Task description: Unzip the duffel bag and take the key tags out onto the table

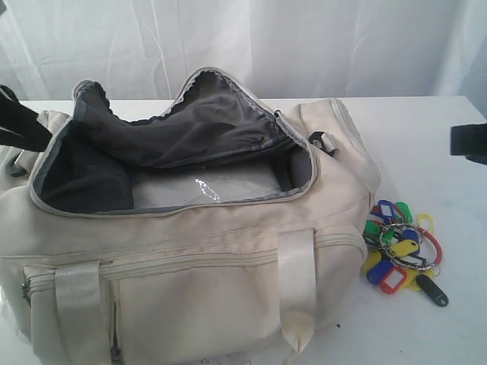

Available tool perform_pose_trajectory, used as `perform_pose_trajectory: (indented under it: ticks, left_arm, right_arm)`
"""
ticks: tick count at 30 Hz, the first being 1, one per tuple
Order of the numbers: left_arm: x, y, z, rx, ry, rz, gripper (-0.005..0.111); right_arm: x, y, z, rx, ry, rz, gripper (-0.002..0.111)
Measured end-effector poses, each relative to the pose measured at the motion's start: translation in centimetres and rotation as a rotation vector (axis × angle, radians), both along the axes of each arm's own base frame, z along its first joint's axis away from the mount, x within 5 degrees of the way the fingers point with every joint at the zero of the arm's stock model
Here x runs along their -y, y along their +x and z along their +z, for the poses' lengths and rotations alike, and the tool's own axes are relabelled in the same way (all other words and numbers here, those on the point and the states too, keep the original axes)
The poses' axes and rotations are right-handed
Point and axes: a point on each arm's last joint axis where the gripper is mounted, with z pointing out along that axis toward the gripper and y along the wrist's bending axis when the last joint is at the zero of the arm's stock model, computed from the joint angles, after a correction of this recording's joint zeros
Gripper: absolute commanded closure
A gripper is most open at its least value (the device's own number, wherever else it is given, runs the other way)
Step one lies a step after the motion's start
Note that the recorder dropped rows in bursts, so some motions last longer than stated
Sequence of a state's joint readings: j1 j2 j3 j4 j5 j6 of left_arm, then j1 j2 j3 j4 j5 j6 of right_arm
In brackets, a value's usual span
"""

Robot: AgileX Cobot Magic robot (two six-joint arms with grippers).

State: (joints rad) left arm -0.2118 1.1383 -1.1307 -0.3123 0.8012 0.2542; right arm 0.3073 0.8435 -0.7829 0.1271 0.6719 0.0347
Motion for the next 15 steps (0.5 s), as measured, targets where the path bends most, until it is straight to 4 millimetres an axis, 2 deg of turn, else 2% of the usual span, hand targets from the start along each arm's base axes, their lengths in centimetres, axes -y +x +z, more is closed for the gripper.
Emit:
perform_pose_trajectory:
  ticks: [4,9,12,15]
  left_arm:
    - [-1.0,-3.7,3.2,0.138,-0.075,0.074,0.107]
    - [-3.1,-12.0,6.9,0.349,-0.162,0.15,0.107]
    - [-4.4,-17.2,7.4,0.44,-0.185,0.164,0.107]
    - [-5.4,-21.7,7.0,0.497,-0.19,0.153,0.107]
  right_arm:
    - [0.8,-2.9,0.9,0.053,0.014,0.02,0.108]
    - [1.9,-7.8,2.2,0.139,0.085,0.046,0.108]
    - [2.6,-10.8,2.6,0.19,0.129,0.068,0.108]
    - [3.2,-13.5,2.7,0.254,0.167,0.087,0.108]
